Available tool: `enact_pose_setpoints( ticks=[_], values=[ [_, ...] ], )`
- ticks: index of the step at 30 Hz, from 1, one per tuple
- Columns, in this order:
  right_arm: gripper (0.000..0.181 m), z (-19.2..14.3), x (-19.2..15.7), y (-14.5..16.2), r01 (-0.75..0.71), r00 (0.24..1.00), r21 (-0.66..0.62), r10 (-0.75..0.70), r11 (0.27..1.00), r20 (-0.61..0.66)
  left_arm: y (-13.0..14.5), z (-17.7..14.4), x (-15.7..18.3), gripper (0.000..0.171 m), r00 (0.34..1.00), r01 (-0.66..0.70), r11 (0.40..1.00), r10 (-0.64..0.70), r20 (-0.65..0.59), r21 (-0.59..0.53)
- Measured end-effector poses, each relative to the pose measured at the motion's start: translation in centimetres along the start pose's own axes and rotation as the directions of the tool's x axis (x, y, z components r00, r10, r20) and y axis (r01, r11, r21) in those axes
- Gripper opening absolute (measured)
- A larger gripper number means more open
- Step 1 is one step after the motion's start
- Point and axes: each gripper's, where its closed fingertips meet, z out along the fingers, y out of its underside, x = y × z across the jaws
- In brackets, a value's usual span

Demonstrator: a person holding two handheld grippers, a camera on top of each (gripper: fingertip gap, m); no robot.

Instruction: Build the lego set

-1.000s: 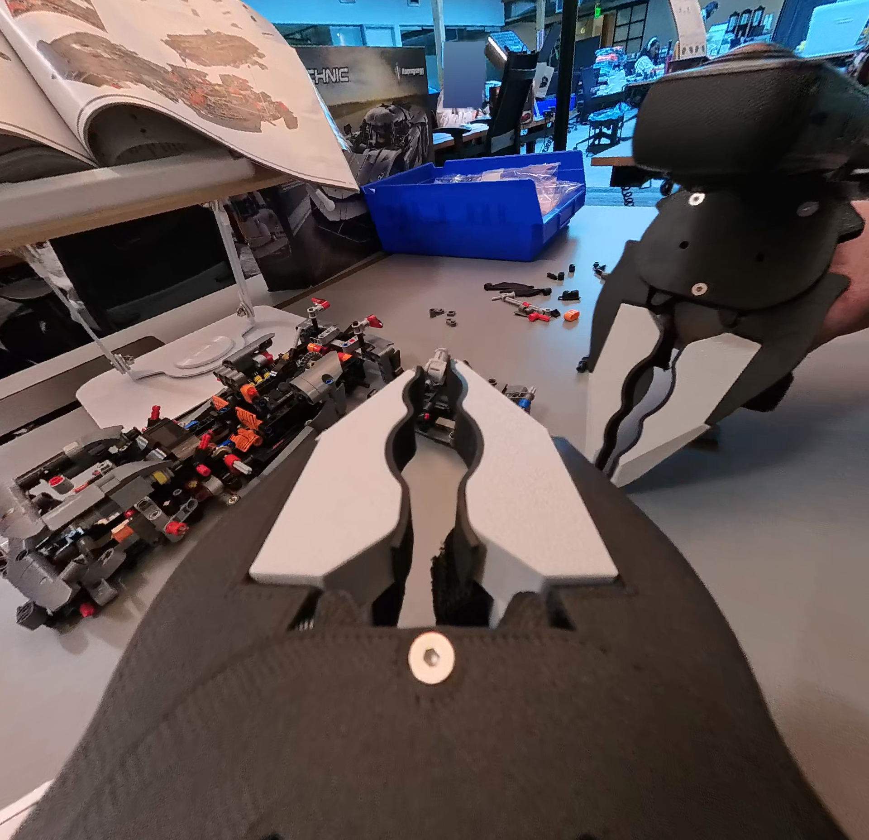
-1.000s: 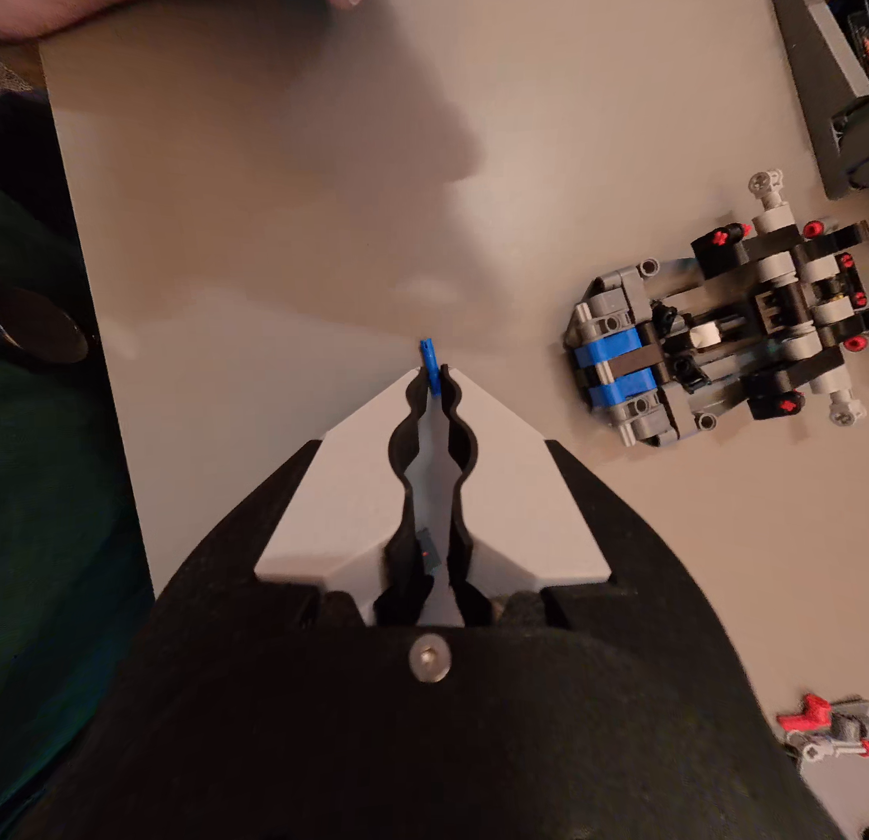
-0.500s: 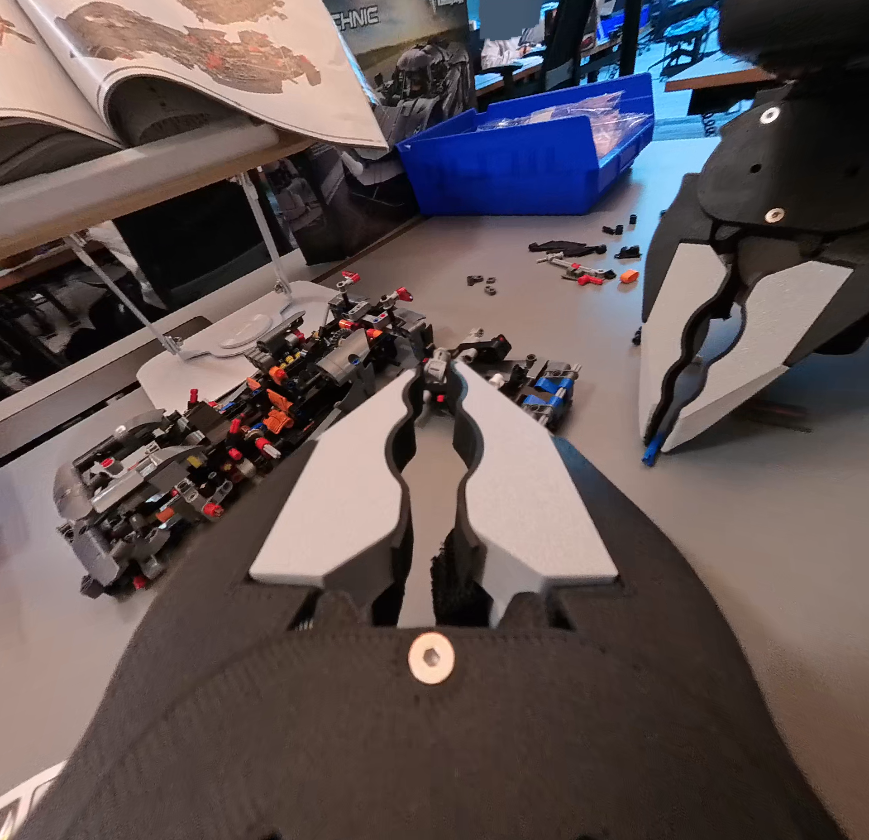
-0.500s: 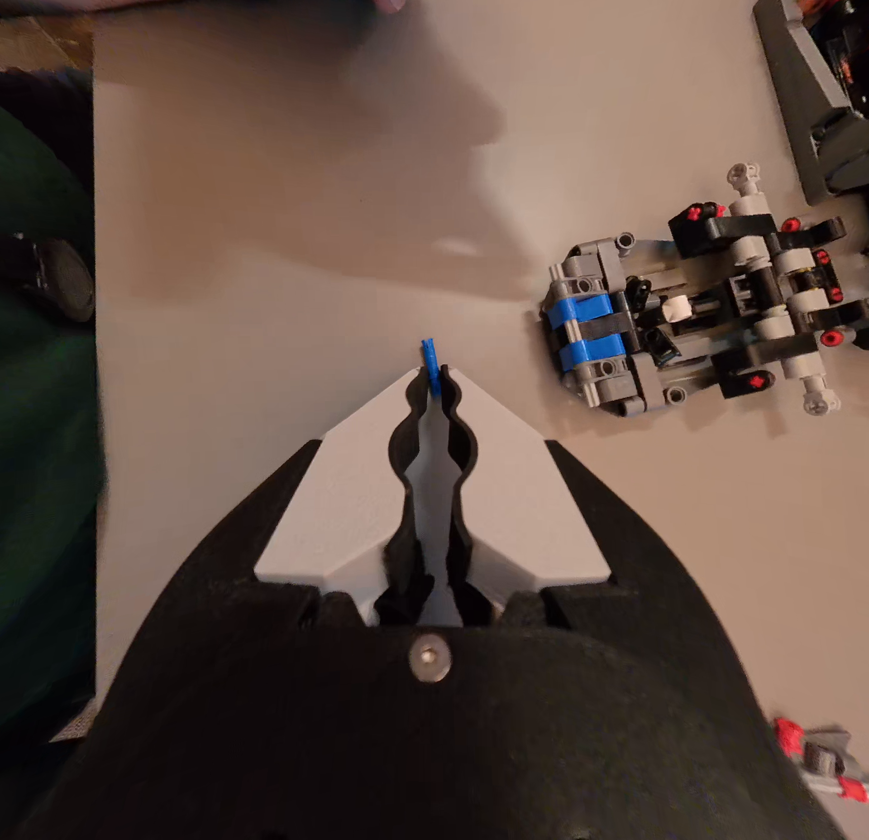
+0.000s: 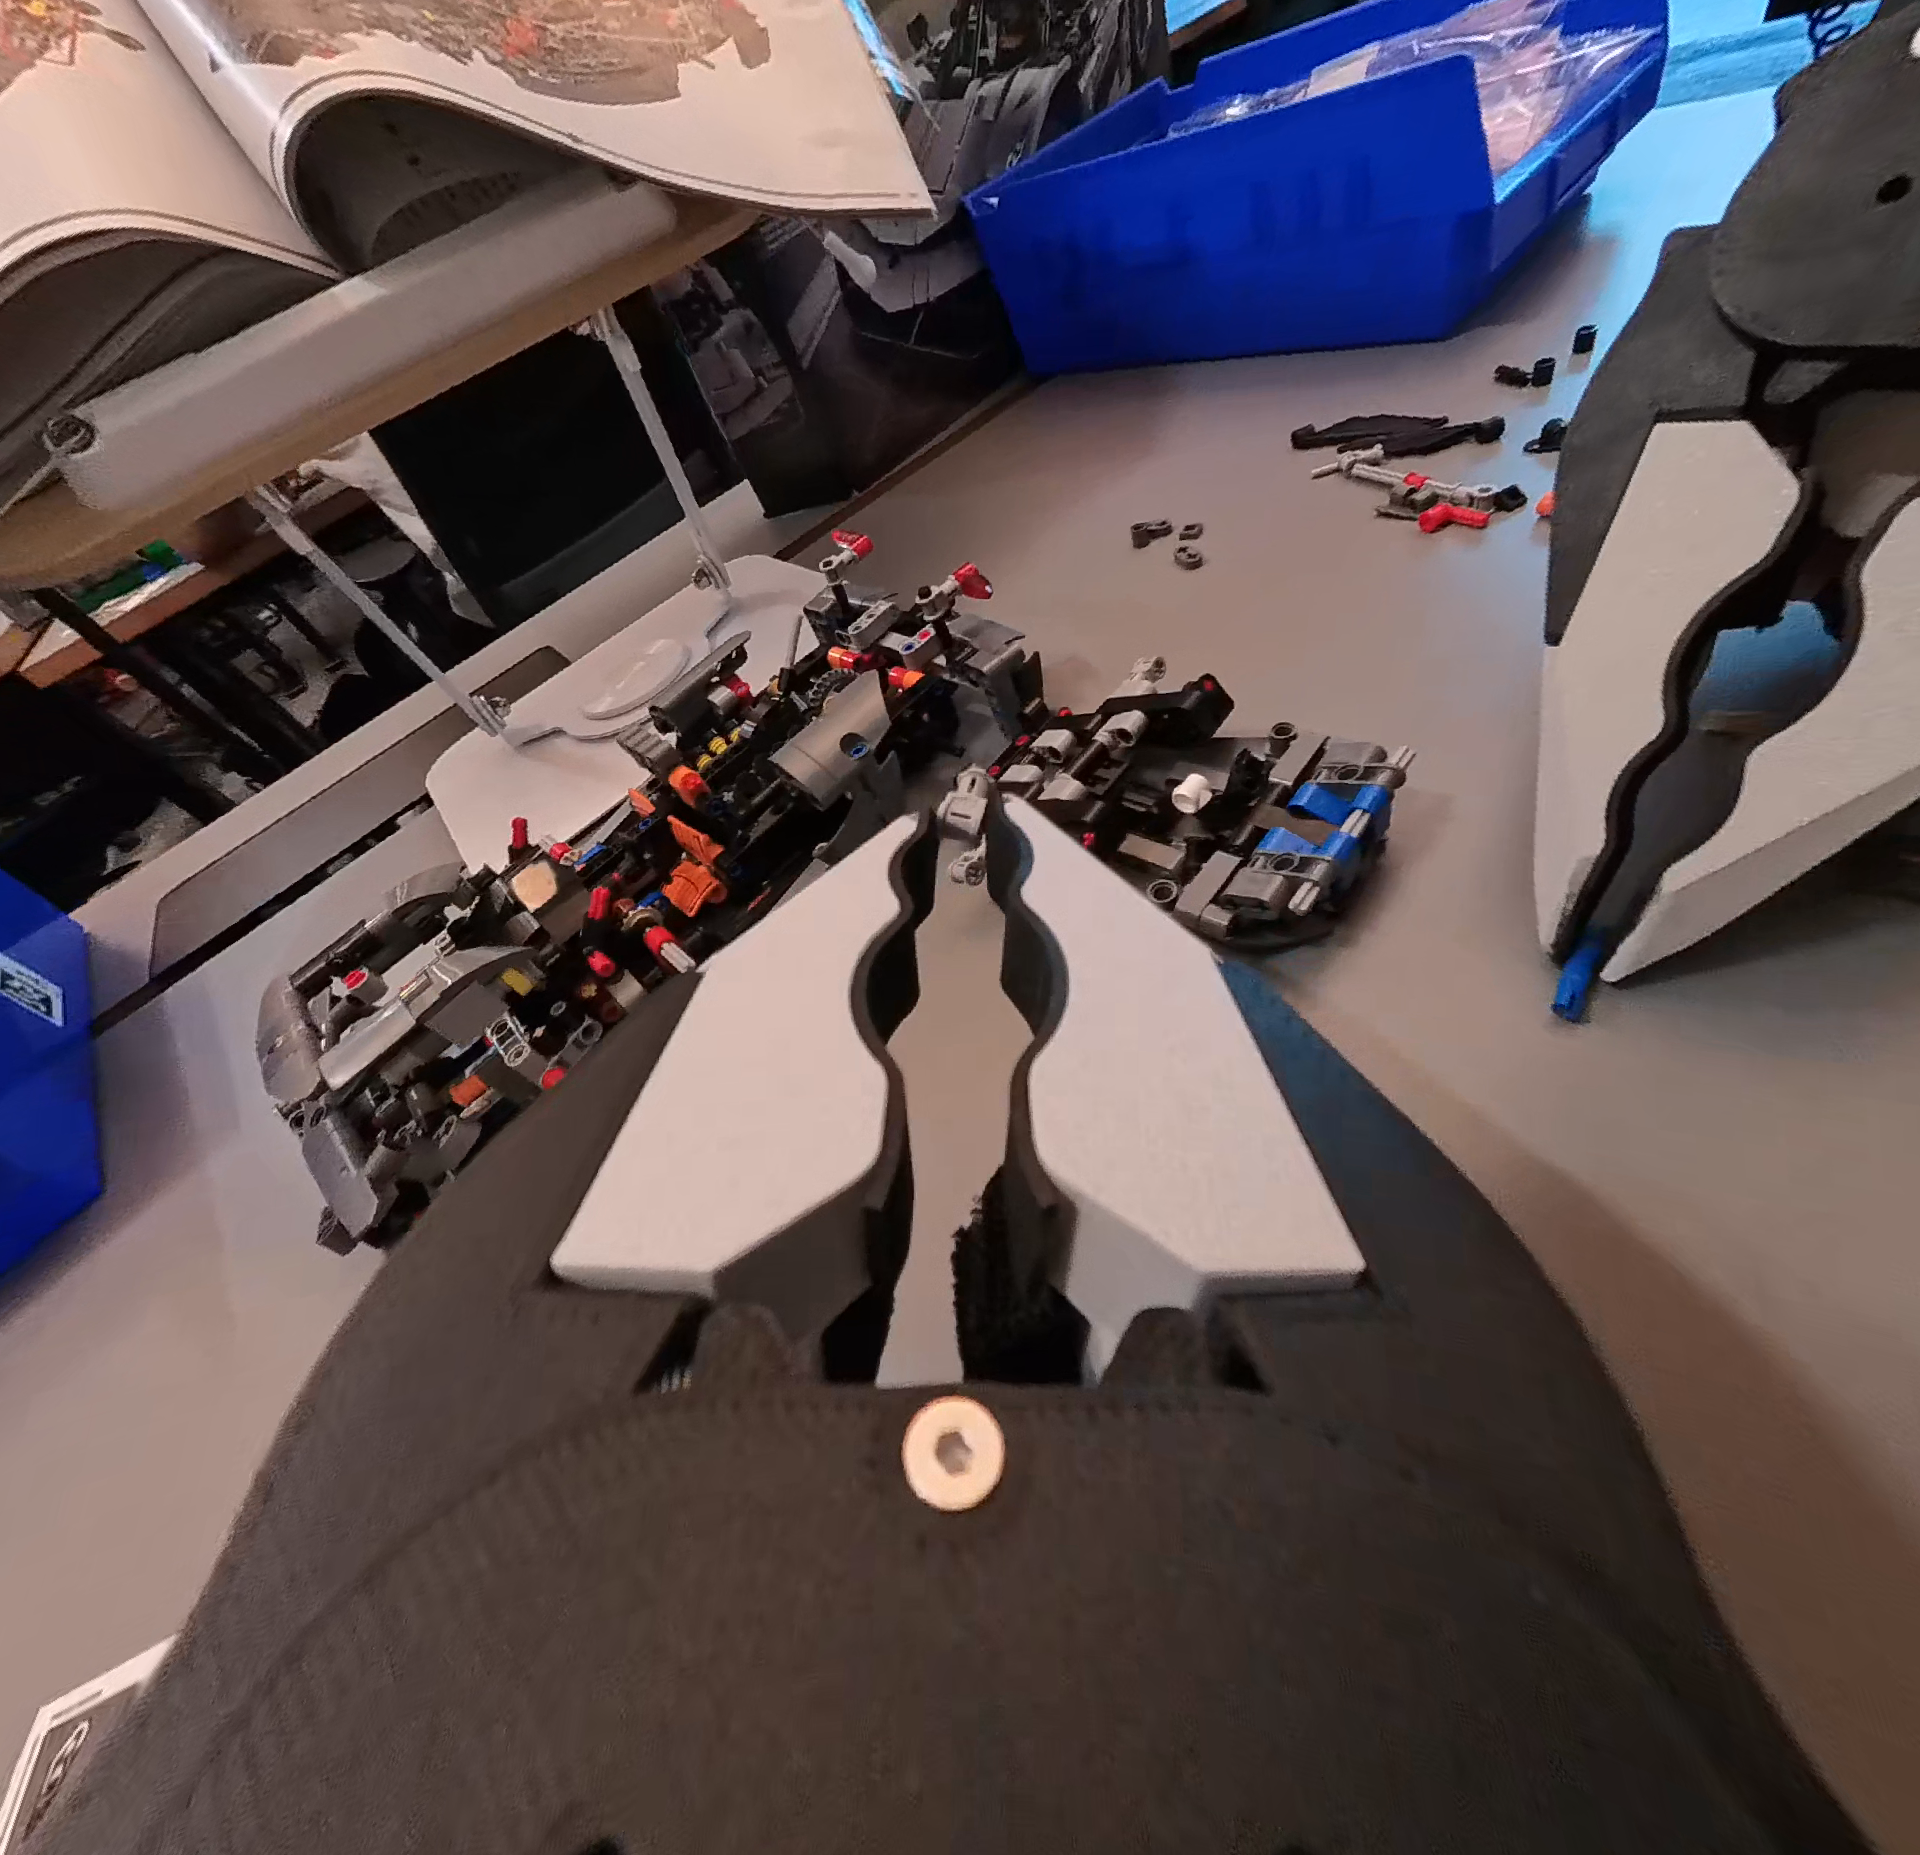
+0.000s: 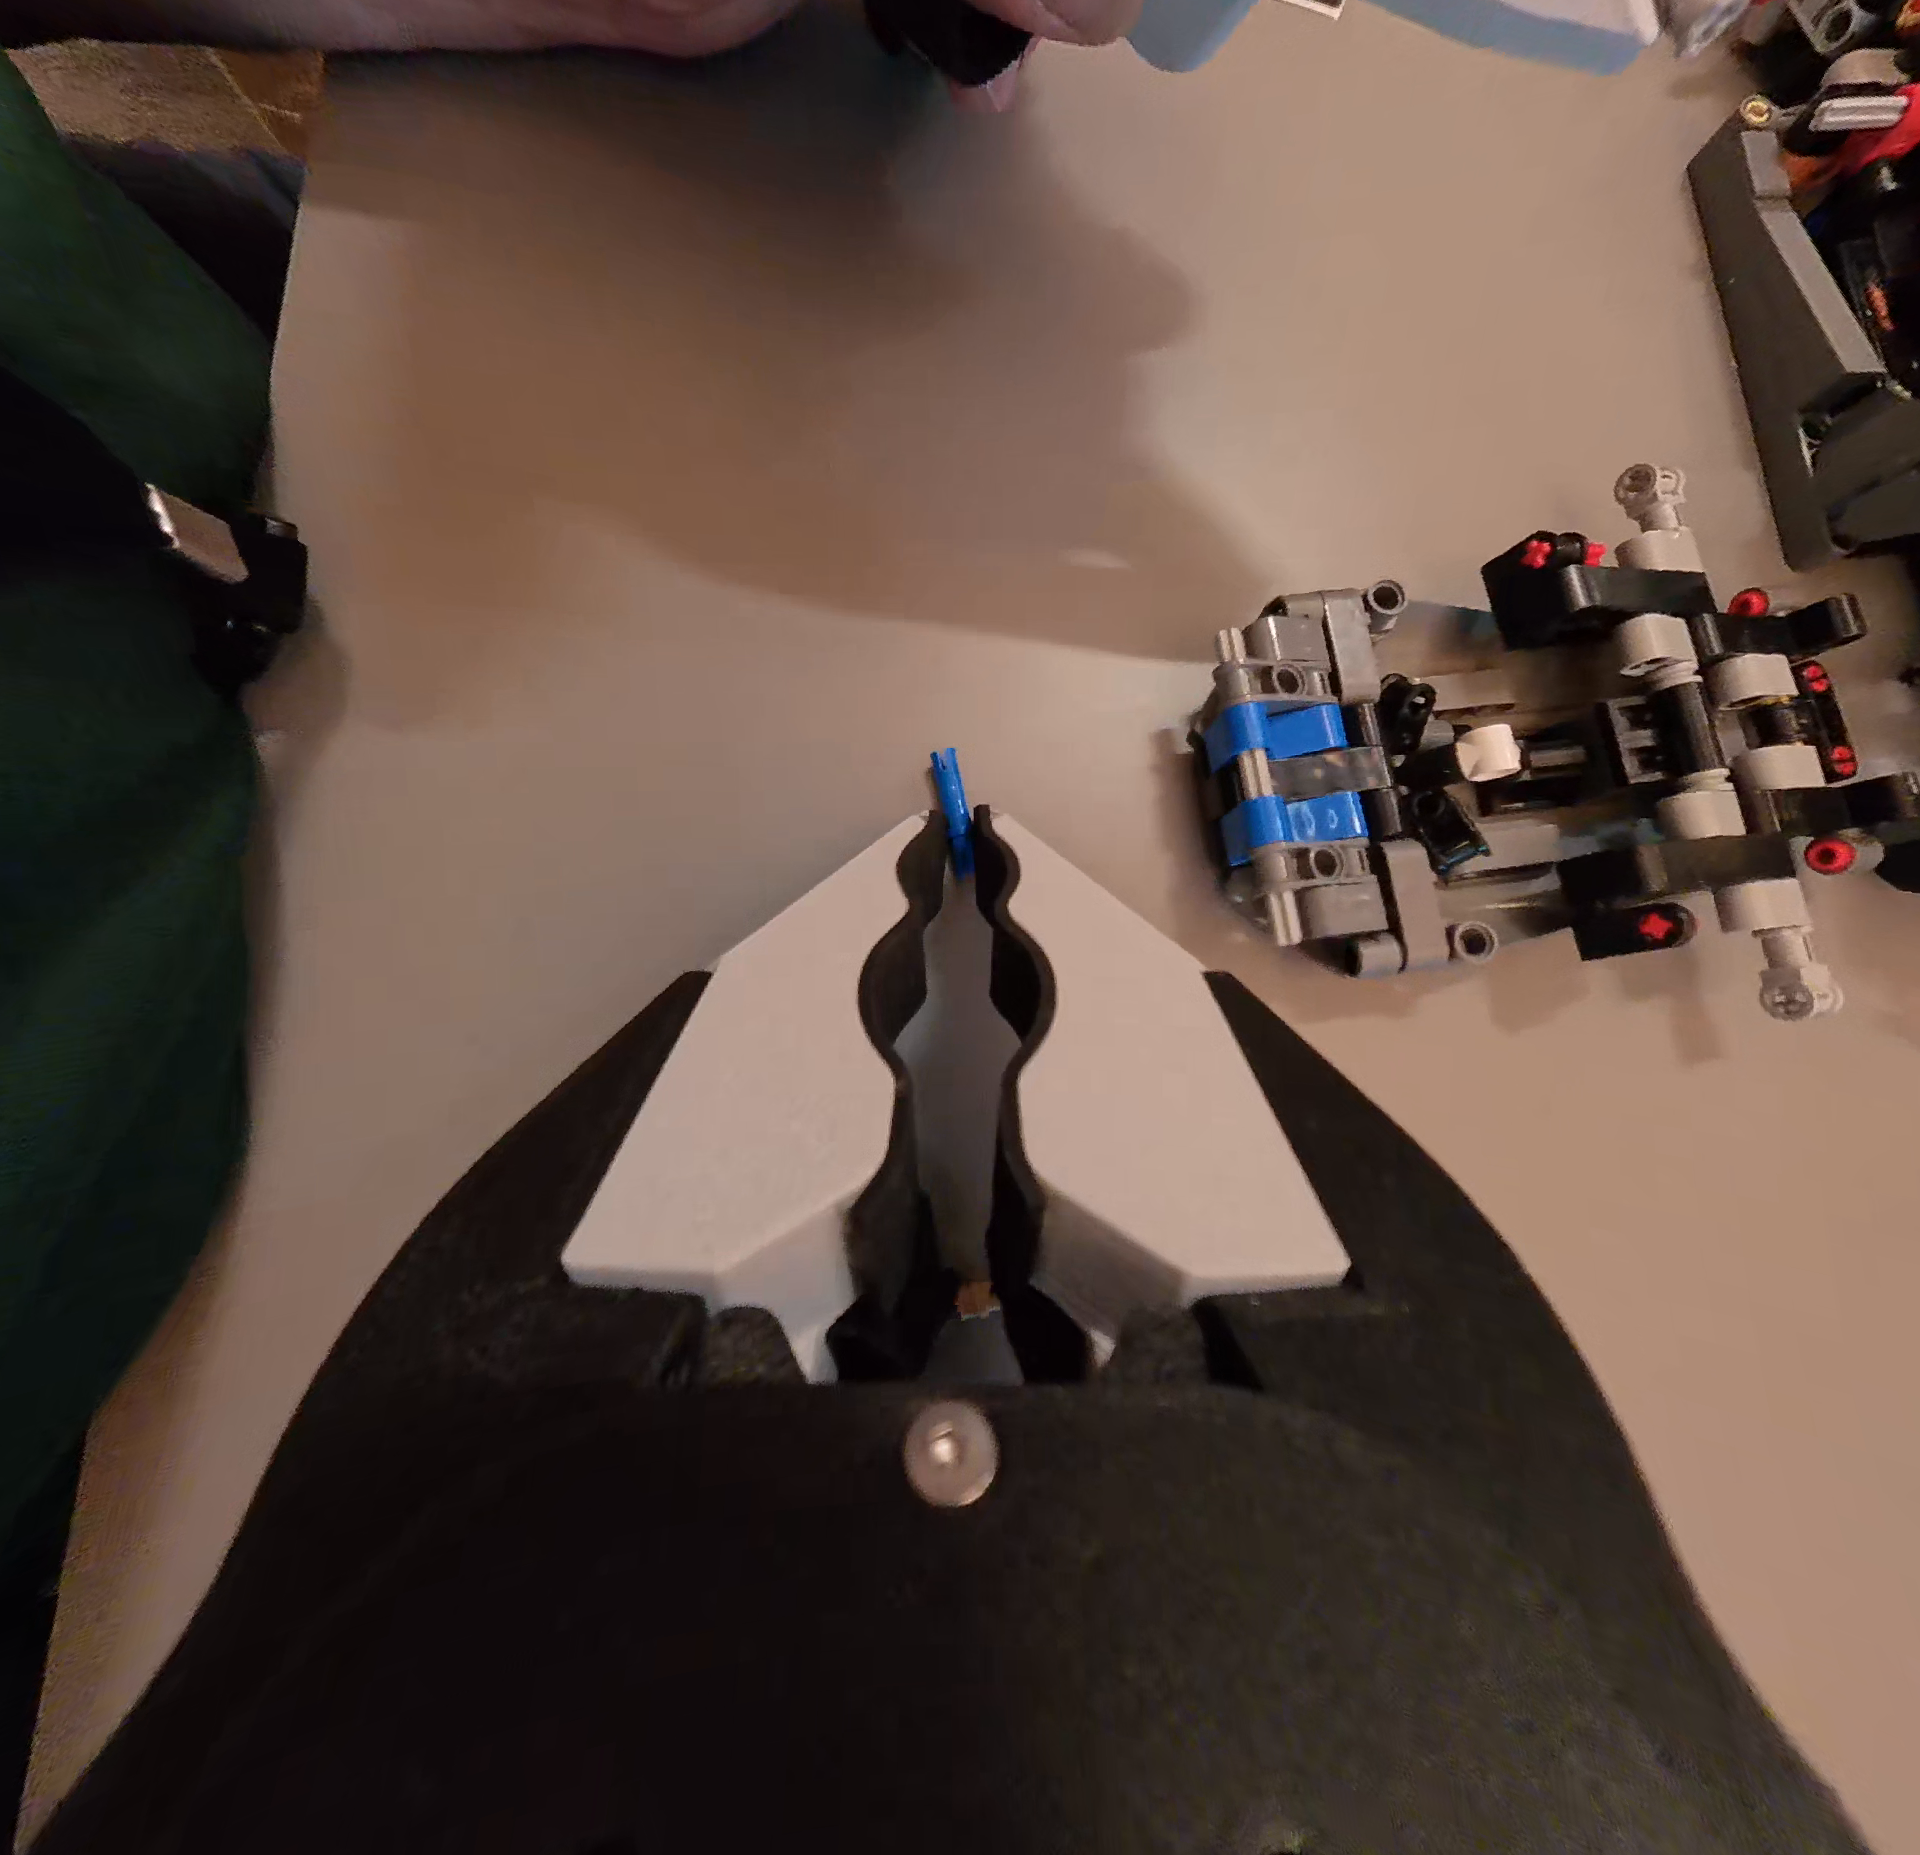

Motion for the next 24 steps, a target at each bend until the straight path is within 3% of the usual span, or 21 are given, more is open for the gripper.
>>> enact_pose_setpoints(
  ticks=[9,21,24],
  values=[
    [0.003,-0.1,0.1,0.0,-0.017,1.000,0.002,0.017,1.000,-0.011,0.1,0.1,0.0,0.007,1.000,-0.008,1.000,0.008,0.004,-0.005],
    [0.013,-3.5,1.2,1.2,-0.204,0.978,0.063,0.206,0.977,-0.038,-0.6,-1.8,-0.2,0.007,1.000,0.025,0.999,-0.025,0.013,0.030],
    [0.013,-3.2,1.1,1.0,-0.188,0.981,0.043,0.190,0.981,-0.043,-0.7,-2.1,0.6,0.007,1.000,0.023,0.999,-0.023,-0.005,0.030]
  ],
)
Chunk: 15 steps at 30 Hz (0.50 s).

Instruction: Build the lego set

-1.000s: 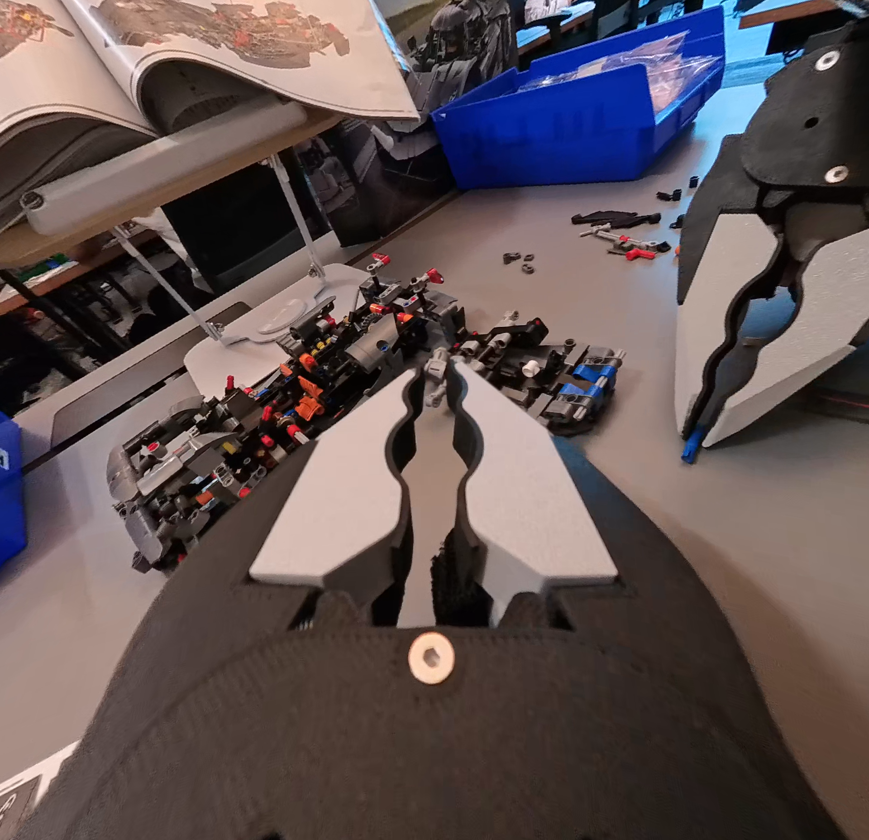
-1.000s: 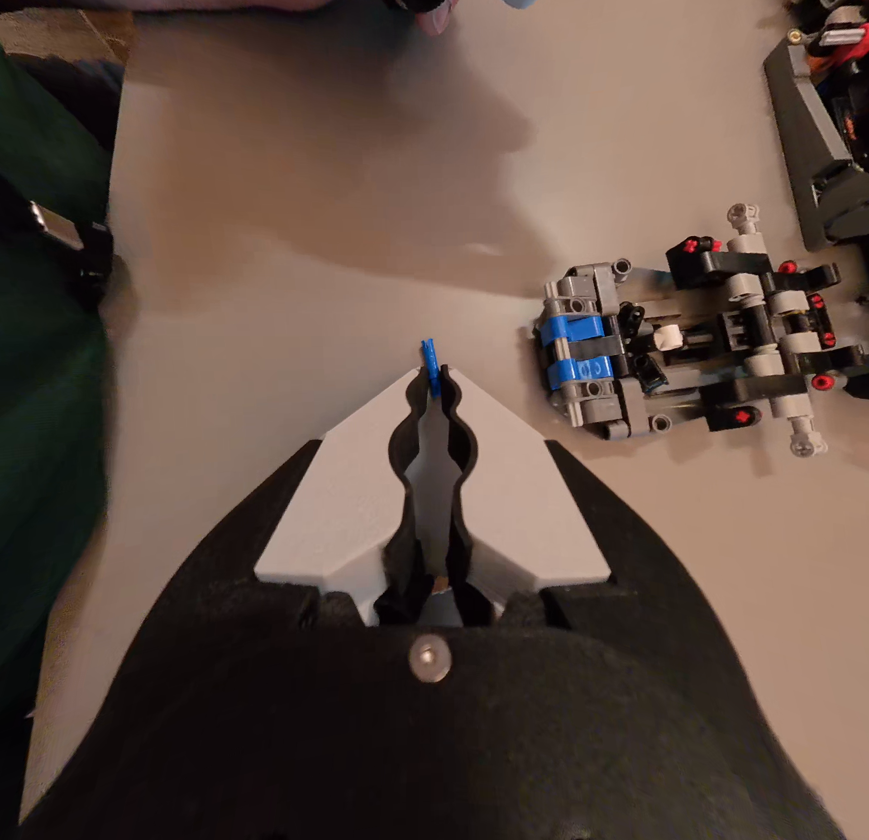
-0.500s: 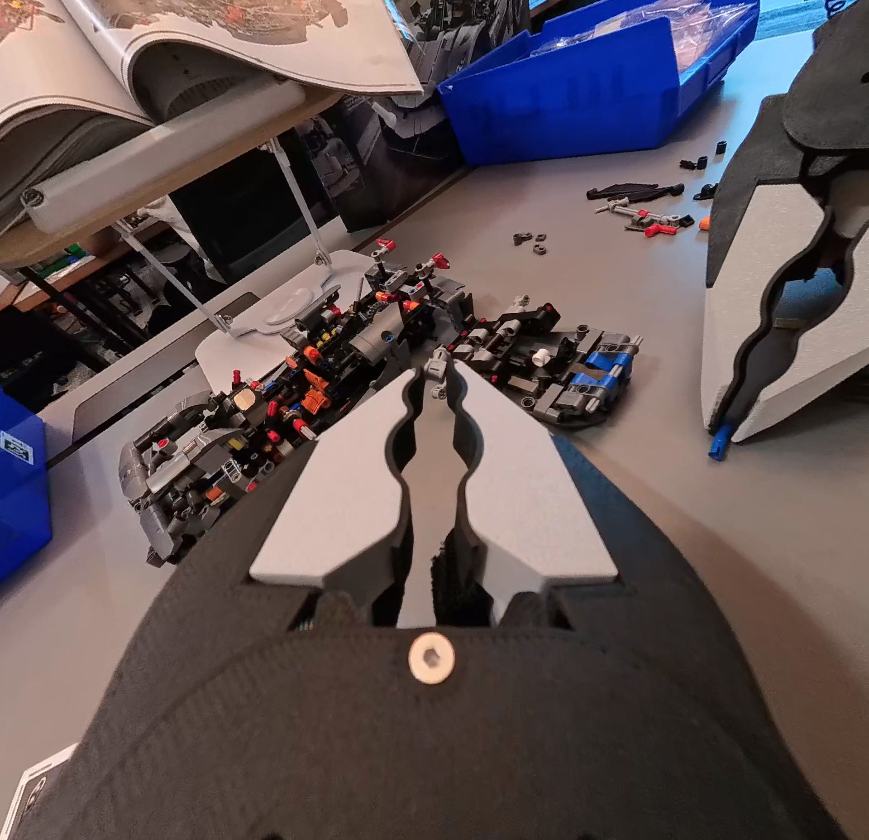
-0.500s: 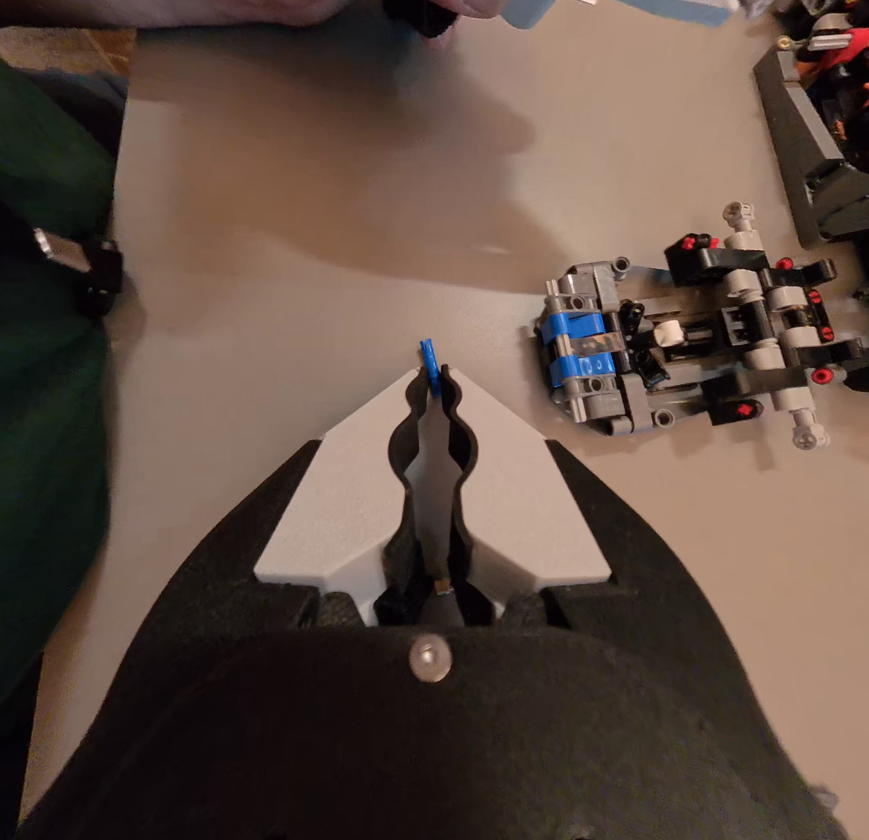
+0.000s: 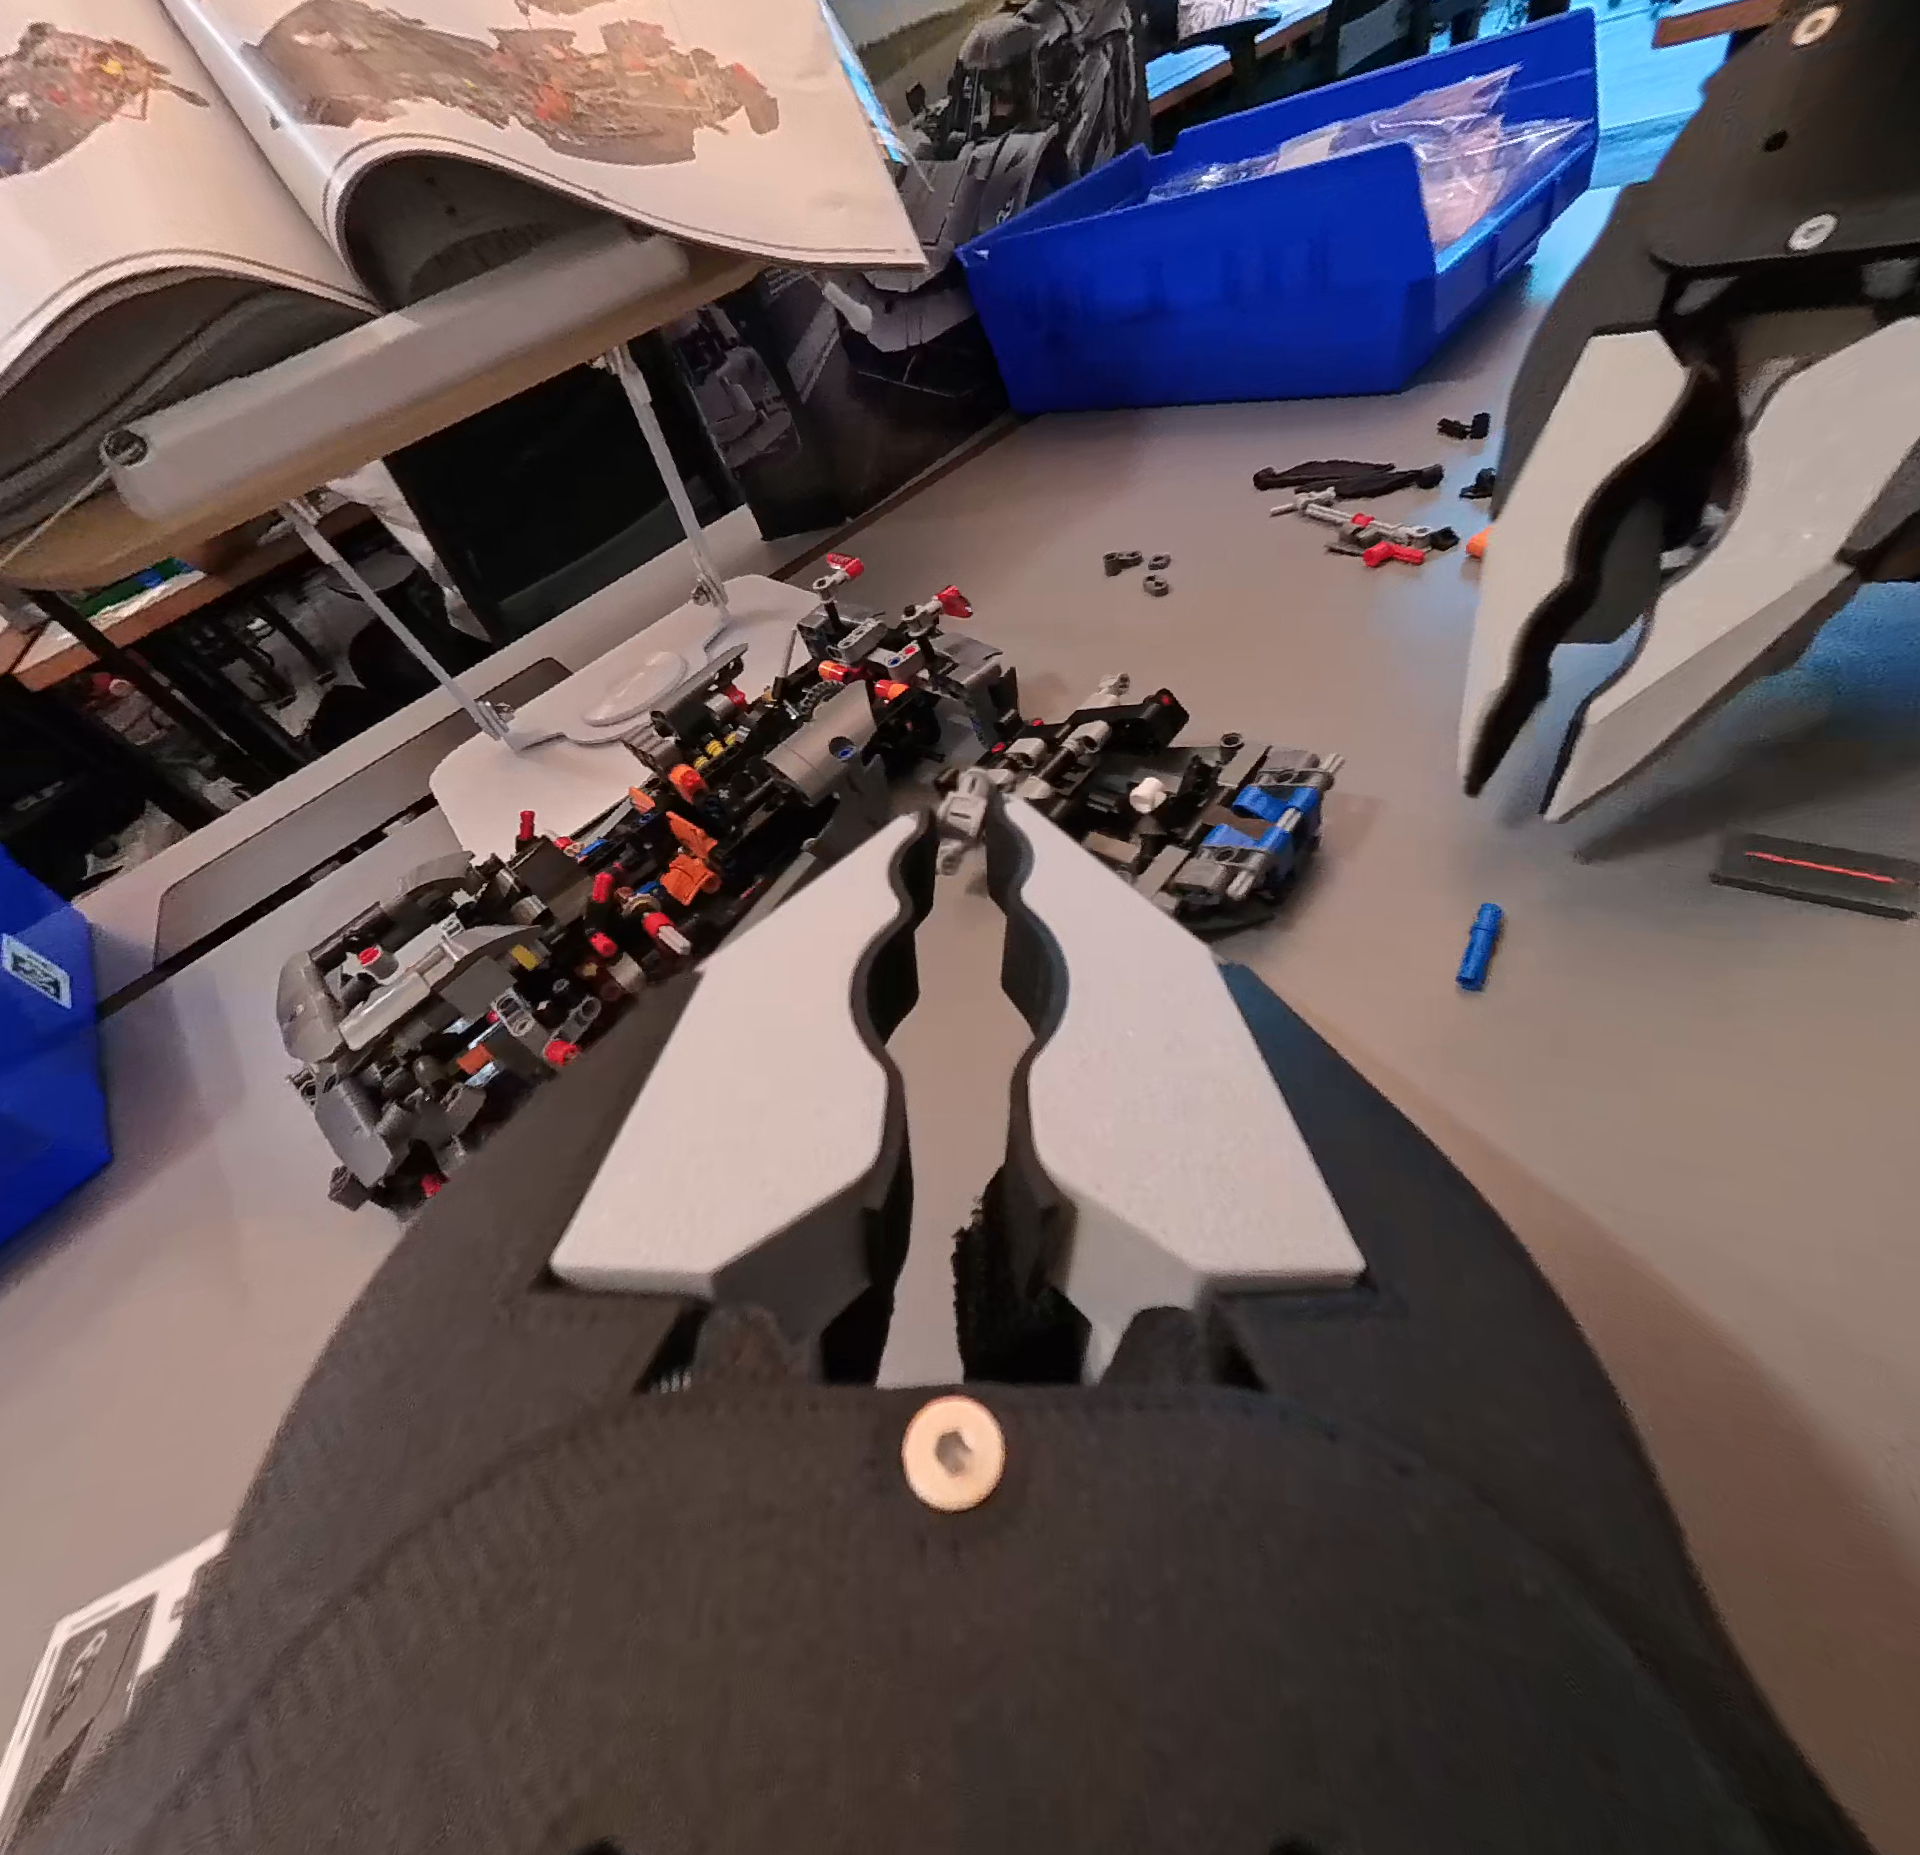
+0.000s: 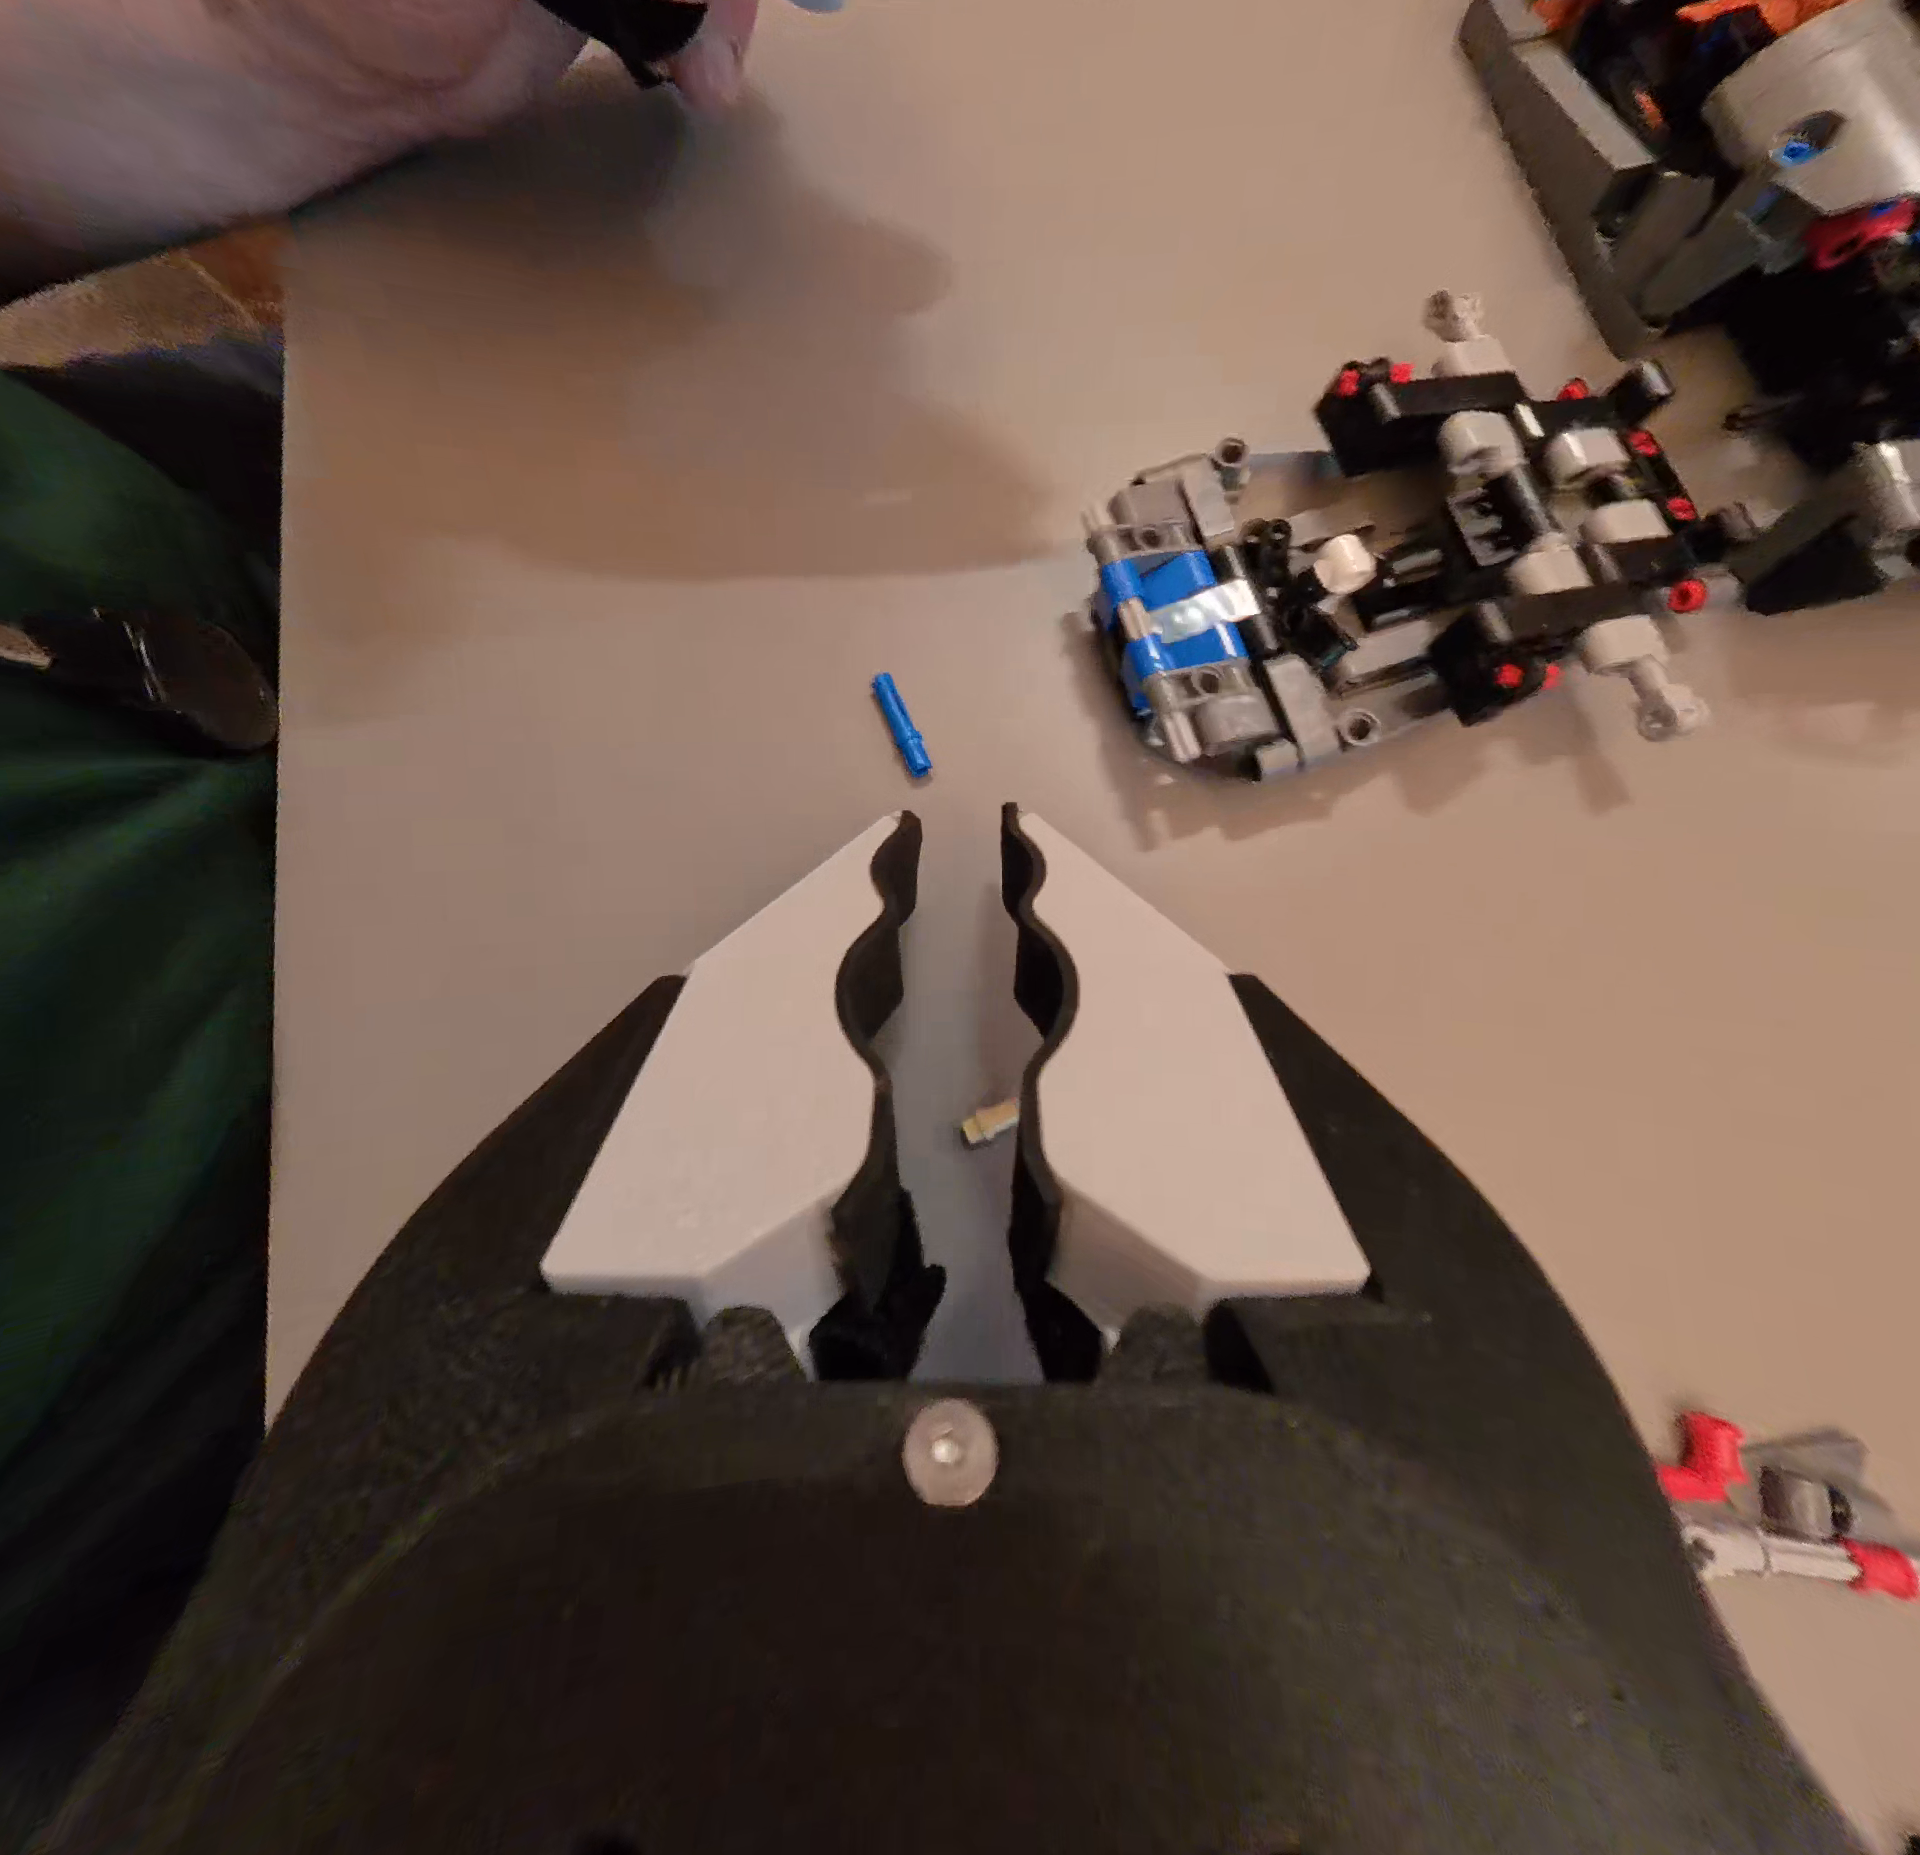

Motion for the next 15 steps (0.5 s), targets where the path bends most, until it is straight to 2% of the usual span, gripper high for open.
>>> enact_pose_setpoints(
  ticks=[6,15],
  values=[
    [0.011,2.4,-1.2,0.0,0.110,0.994,-0.097,-0.112,0.989,-0.013,-0.3,-0.5,1.4,0.007,1.000,0.006,1.000,-0.006,-0.028,0.013],
    [0.008,3.2,-3.6,-0.6,0.094,0.994,-0.092,-0.088,0.991,0.063,-0.2,-0.7,1.6,0.007,0.999,0.008,1.000,-0.007,-0.035,0.019]
  ],
)
